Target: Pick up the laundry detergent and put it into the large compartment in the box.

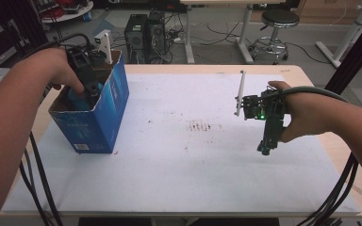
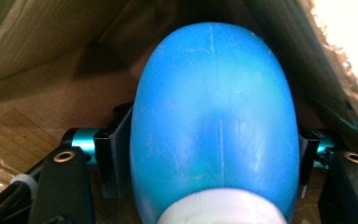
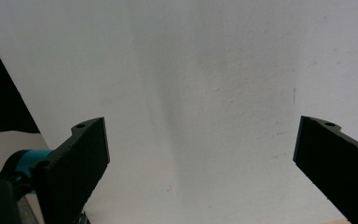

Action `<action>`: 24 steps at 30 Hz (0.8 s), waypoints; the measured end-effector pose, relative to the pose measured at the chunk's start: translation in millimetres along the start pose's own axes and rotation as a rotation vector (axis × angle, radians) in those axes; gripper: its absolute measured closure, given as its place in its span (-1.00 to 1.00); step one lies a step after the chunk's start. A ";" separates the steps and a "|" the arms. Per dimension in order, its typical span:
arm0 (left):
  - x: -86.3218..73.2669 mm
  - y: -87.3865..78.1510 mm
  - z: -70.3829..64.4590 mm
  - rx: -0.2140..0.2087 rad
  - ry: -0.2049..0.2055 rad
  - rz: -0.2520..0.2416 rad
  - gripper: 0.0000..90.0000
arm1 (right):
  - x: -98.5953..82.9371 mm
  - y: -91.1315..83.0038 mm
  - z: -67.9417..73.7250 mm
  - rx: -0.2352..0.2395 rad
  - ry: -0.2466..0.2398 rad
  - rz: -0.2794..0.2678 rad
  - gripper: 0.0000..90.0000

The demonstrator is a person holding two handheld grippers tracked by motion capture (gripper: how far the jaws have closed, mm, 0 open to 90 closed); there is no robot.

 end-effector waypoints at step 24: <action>-10.8 -36.4 2.8 0.001 0.012 -0.024 -0.53 | 3.6 -3.7 1.7 -0.006 -0.010 -0.002 -0.95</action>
Point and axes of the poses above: each handheld gripper's, and its own axes: y roughly forward along the jaws, x roughly out of its top, z roughly to its left, the point moved 6 cm from there along y, roughly forward along the jaws, and after that the axes turned 9 degrees about x, right-handed, at the moved point
